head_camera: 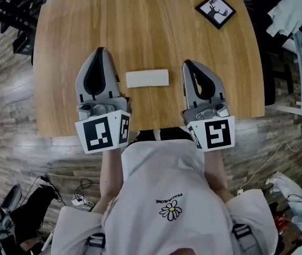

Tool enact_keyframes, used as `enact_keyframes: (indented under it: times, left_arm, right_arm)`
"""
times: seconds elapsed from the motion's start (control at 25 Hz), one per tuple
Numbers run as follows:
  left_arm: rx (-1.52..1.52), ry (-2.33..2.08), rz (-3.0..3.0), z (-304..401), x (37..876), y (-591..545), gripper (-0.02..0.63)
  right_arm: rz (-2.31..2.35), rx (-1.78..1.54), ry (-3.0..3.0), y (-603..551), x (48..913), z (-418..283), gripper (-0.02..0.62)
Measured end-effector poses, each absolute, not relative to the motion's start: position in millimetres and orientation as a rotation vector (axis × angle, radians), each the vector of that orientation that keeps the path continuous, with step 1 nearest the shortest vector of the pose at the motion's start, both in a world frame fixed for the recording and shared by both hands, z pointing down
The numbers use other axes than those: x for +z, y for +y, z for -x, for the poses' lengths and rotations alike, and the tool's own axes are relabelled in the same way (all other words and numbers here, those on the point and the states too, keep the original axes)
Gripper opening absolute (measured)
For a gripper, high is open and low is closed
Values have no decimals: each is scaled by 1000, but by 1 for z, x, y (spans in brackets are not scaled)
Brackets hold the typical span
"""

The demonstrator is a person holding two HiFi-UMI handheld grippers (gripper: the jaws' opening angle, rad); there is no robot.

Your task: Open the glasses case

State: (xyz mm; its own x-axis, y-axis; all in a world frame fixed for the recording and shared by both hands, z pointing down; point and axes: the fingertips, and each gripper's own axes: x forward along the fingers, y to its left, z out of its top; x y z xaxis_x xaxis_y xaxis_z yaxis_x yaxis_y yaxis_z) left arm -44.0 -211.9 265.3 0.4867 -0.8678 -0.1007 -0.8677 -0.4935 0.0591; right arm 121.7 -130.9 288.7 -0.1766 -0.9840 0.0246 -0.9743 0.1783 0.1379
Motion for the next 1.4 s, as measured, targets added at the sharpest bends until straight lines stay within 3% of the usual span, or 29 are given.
enact_keyframes:
  times: [0.44, 0.56, 0.68, 0.92, 1.4]
  left_arm:
    - [-75, -1688, -2632, 59, 270, -212, 18]
    - [-45, -1642, -2581, 59, 292, -215, 23]
    - [32, -1555, -2522, 57, 327, -217, 100]
    - [377, -1383, -2384, 60, 430, -202, 104]
    - [861, -1041, -2163, 45, 555, -138, 135]
  right_arm:
    - [-1739, -164, -2454, -149, 284, -116, 6]
    - [-1641, -107, -2486, -157, 294, -112, 66]
    - [-1527, -101, -2525, -165, 302, -105, 134]
    - [-1259, -125, -2559, -168, 320, -84, 218]
    - [-793, -137, -2345, -155, 424, -74, 236]
